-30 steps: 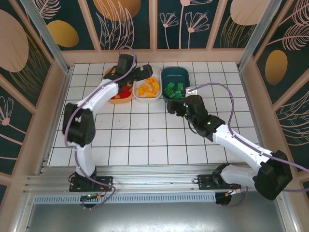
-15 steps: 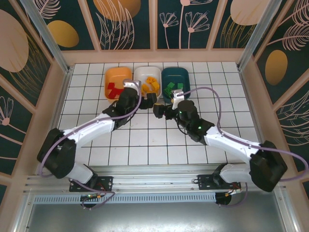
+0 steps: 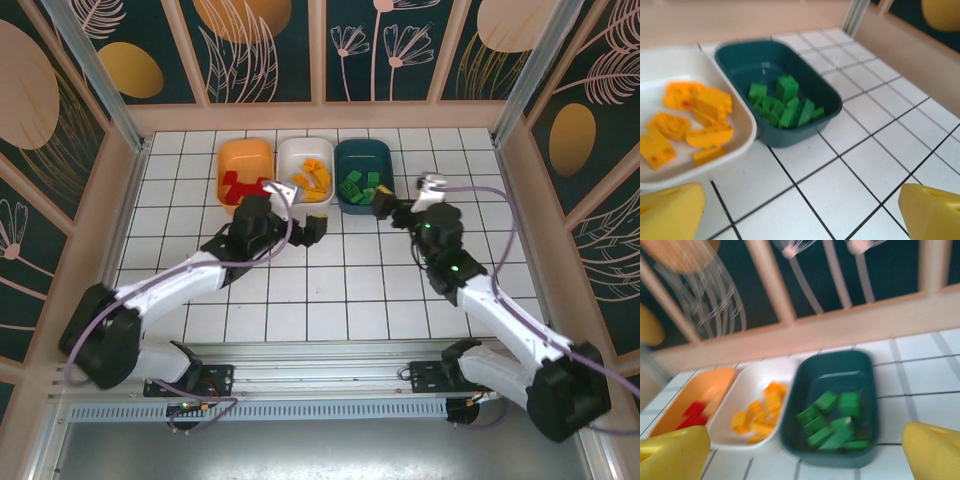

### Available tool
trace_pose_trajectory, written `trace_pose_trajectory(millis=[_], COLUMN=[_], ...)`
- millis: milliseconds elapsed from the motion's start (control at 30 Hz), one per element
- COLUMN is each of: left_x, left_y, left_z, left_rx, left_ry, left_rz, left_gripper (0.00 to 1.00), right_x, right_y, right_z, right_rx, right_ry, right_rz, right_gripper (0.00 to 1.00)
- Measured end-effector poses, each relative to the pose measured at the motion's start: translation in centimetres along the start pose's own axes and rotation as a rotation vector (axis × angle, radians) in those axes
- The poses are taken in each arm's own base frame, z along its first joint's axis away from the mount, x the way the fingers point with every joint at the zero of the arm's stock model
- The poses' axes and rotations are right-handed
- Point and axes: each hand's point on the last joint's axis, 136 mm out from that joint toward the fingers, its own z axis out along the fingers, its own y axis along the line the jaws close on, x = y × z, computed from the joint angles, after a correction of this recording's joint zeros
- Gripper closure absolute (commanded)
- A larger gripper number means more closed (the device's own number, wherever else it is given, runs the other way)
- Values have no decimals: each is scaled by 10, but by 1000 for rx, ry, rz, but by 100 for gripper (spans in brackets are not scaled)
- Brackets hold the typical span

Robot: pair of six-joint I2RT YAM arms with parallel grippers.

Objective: Sort the legos into containers by color

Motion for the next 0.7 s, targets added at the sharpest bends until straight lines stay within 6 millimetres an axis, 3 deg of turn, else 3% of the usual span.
trace_pose_trajectory(millis=[133,200,300,433,500,700], left_x=[-48,-57,-41,-17,-12,41], left_y=[5,13,31,58,76,171], left_z=[-59,-86,-102,-95,-102,-173], left_rx=[-75,-130,-214,-351,-453,-854], left_ry=[-241,-349,-403,-346,-370,-442], left_rz=[77,98,94,91,100,44], left_gripper=[1,1,1,1,1,1], right_x=[-27,-29,-12,37,58,79], right_y=[-47,-71,-97,-123,-132,-168], right_z=[-45,-61,-66,-47,-36,-22], right_rx=[108,170,219,259,272,334], right_ry=[-158,-219,-242,-128,-65,-22], right_rz=[-45,-59,-76,-77,-79,-104], right_gripper=[1,1,1,1,1,1])
